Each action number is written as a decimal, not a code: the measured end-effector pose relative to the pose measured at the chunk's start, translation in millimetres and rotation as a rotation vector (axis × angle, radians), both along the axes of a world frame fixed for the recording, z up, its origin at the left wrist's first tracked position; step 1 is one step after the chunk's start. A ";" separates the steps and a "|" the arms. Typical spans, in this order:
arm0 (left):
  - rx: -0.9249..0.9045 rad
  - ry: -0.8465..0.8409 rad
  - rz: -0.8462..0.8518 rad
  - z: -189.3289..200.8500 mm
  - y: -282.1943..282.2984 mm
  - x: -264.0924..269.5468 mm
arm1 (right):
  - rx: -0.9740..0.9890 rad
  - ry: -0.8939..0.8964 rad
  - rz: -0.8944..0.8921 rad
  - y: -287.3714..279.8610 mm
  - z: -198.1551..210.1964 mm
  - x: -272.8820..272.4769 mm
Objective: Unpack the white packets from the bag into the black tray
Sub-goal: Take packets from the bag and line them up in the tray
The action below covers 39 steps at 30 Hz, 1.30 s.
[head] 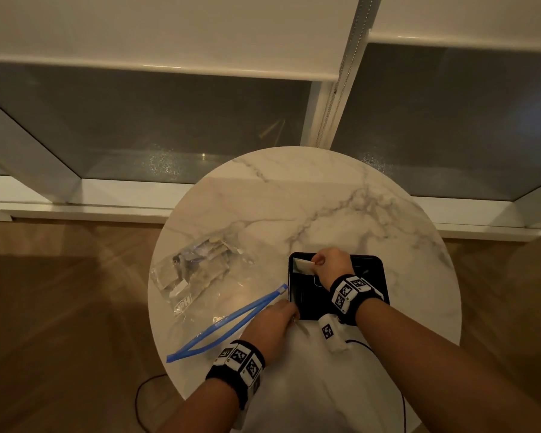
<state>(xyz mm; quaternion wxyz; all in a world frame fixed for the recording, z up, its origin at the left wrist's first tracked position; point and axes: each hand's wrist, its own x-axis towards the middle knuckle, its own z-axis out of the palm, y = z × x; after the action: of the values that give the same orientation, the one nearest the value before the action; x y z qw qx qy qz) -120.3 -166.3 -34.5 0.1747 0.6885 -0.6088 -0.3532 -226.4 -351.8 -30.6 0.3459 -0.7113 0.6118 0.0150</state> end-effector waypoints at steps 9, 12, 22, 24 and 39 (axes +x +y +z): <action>0.005 0.003 -0.008 -0.5 5.1 3.0 | 0.044 0.094 -0.108 4.2 -7.4 6.6; 0.003 0.004 0.005 0.2 4.7 3.3 | 0.140 0.125 -0.117 5.3 -7.6 6.0; 0.005 -0.006 0.017 0.3 3.4 0.0 | 0.228 0.152 -0.115 11.6 -11.7 15.6; 0.011 -0.002 0.023 0.0 3.3 -0.9 | 0.245 0.129 -0.137 10.8 -12.8 16.6; 0.007 0.017 0.070 3.5 1.9 0.7 | 0.107 -0.101 0.080 3.3 0.4 -3.1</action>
<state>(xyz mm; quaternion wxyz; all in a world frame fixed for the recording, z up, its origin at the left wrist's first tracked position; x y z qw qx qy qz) -119.7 -164.4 -31.0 0.1894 0.7069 -0.5817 -0.3550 -229.5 -348.4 -30.3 0.4128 -0.7155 0.5631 0.0255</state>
